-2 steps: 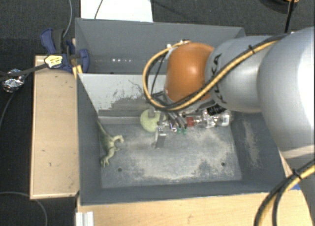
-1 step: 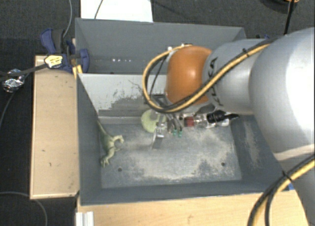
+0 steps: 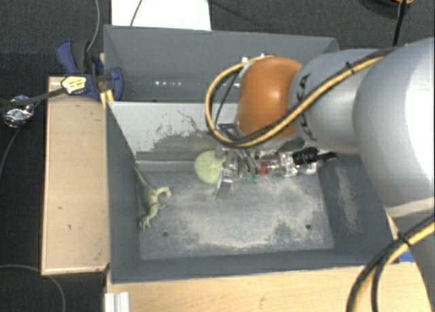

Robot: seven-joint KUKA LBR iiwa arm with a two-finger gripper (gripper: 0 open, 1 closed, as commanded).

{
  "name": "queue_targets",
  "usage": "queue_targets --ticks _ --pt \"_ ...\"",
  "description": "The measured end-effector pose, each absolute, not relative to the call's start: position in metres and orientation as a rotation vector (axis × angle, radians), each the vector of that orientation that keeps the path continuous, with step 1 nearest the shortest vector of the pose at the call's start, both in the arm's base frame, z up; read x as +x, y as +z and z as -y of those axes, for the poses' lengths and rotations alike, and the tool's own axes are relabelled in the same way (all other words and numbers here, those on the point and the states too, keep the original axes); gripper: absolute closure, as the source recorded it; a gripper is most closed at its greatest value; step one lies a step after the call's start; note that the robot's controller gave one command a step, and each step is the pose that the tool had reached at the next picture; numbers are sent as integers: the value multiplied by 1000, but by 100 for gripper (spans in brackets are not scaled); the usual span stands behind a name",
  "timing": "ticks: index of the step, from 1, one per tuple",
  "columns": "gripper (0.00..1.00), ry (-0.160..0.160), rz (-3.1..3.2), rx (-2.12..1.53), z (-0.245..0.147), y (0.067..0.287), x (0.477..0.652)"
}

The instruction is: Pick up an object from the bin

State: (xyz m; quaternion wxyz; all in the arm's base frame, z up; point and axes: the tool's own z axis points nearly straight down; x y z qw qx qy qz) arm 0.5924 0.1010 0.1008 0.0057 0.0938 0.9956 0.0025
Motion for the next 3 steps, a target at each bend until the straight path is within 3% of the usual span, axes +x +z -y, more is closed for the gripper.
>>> queue_targets --ticks 1,2,3 --pt "0 8 -3093 510 -99 74 591" --pt "100 14 -3071 557 -102 69 595" --pt "100 14 -3067 578 -103 73 595"
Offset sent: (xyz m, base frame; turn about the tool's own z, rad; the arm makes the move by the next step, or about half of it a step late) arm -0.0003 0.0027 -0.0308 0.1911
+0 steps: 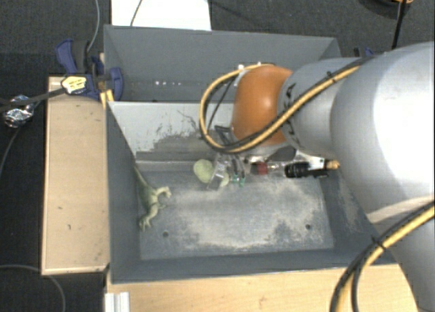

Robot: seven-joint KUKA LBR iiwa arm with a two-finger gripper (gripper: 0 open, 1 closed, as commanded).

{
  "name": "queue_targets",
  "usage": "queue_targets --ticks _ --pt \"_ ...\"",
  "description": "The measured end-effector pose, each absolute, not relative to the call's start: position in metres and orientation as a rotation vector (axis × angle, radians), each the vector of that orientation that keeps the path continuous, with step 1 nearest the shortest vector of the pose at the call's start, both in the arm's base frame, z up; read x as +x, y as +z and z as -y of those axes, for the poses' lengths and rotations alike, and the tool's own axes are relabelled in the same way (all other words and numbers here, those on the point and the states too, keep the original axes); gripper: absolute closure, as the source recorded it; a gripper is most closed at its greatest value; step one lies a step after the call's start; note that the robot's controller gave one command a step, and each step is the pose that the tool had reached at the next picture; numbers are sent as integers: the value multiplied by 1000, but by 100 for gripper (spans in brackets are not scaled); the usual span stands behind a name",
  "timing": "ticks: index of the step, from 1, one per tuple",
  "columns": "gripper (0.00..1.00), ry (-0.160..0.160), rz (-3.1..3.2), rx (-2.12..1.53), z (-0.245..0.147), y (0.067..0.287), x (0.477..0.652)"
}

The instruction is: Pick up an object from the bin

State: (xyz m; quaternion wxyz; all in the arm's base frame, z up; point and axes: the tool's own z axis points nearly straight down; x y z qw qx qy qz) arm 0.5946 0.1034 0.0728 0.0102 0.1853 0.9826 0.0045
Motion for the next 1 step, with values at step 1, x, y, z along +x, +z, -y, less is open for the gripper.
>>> queue_targets --ticks 1 --pt "100 19 -3063 556 -102 145 597"
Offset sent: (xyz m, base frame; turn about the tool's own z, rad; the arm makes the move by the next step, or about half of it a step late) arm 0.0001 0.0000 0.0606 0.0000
